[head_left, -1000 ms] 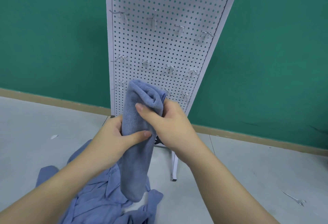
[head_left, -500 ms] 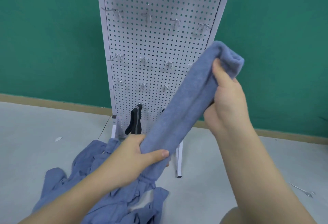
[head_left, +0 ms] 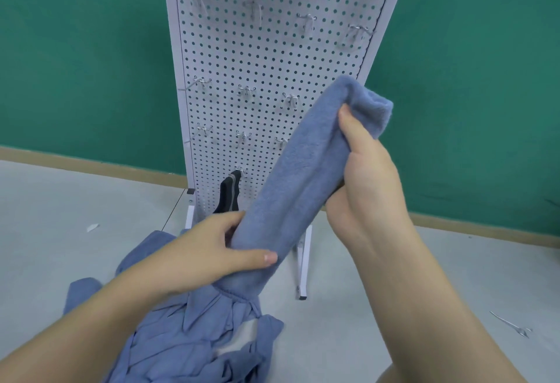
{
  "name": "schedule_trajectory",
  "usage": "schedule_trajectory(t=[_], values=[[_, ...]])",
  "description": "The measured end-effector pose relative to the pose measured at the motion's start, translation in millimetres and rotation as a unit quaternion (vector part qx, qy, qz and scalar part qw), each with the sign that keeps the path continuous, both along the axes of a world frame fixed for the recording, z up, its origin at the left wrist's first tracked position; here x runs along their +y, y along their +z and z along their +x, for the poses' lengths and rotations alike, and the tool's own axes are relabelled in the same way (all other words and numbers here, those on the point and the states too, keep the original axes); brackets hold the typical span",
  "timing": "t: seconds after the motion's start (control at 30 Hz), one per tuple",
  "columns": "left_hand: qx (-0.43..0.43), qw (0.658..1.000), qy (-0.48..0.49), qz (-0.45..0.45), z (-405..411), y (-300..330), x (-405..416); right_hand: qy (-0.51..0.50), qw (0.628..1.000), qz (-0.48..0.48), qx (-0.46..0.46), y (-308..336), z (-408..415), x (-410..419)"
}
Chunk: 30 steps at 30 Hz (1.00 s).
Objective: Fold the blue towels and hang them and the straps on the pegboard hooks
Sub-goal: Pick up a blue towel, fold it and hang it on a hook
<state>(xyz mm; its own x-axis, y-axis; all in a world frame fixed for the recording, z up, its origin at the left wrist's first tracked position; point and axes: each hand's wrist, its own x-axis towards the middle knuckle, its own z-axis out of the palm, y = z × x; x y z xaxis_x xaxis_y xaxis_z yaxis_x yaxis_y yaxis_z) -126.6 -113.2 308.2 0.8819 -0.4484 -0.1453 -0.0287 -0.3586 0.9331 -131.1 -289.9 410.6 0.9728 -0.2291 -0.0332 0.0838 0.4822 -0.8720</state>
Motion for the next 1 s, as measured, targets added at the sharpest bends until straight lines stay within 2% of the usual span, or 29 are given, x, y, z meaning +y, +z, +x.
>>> schedule_trajectory(t=[0.13,0.23,0.37,0.57,0.7,0.87,0.93,1.0], values=[[0.013,0.987,0.039,-0.155,5,4,0,0.036,0.999,-0.020,0.031,-7,3,12],[0.017,0.979,0.060,-0.194,5,2,1,0.041,0.998,-0.044,0.033,-11,6,16],[0.013,0.978,0.055,-0.203,4,3,3,0.029,0.996,-0.073,0.042,-13,10,13],[0.034,0.982,0.054,-0.176,-2,14,16,-0.045,0.990,-0.112,0.073,-23,24,-9],[0.033,0.983,0.050,-0.171,-7,19,20,-0.041,0.986,-0.139,0.088,-30,29,-17],[0.024,0.975,0.059,-0.215,-12,27,27,-0.003,0.953,-0.287,0.098,-41,28,-17],[0.030,0.963,0.078,-0.257,-13,31,31,-0.006,0.918,-0.389,0.074,-42,23,-15],[0.033,0.953,0.091,-0.286,-13,34,35,0.007,0.879,-0.477,0.009,-40,15,-11]])
